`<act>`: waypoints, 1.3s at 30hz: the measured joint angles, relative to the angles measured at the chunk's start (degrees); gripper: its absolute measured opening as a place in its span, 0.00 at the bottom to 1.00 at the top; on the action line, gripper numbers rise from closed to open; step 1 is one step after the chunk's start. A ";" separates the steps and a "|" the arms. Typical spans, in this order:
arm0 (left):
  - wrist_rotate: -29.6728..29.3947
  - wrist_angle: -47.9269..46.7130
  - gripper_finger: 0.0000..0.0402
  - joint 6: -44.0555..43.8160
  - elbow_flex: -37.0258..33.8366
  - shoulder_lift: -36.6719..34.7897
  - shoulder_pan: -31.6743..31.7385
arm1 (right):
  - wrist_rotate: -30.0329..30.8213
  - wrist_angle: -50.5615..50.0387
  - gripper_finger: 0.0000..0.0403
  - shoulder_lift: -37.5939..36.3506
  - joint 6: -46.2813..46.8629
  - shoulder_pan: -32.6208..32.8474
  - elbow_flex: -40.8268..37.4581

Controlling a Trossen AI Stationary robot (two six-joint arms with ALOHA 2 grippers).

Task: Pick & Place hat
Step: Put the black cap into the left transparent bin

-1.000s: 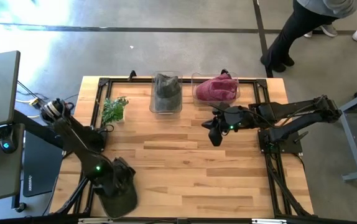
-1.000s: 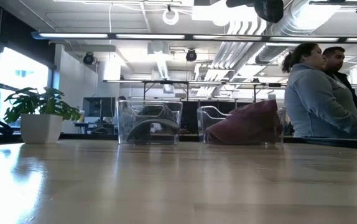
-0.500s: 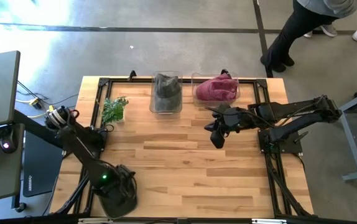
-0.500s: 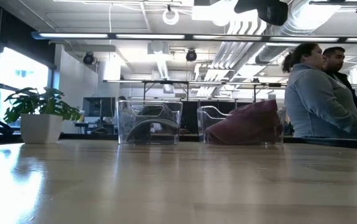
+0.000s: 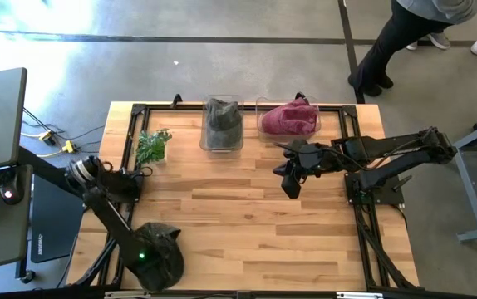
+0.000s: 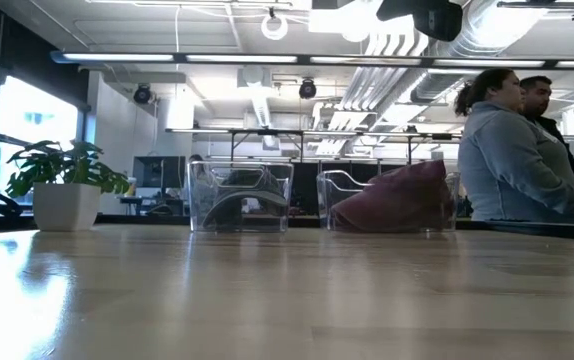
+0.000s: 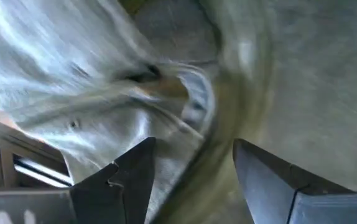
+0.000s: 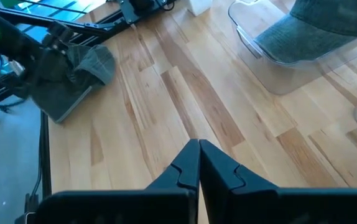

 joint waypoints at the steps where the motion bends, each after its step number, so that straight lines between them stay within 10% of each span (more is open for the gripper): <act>1: 0.36 -0.26 0.51 0.67 0.00 0.99 0.04 | -0.04 0.00 0.01 0.00 0.03 0.00 0.00; 8: 2.70 -4.47 0.45 0.76 -0.02 5.08 0.06 | -0.05 0.00 0.00 0.00 1.38 0.00 0.00; 16: -1.14 -17.14 0.03 3.42 6.92 4.77 0.10 | -0.05 0.00 0.01 0.00 1.15 0.00 0.00; 29: -37.93 -22.53 0.01 19.79 35.13 3.28 18.03 | 0.07 -6.63 0.01 -5.04 1.35 -0.02 -0.02; 39: -44.47 -6.20 0.00 43.40 32.02 3.24 31.49 | 1.34 -16.80 0.02 -8.79 5.58 2.81 -0.02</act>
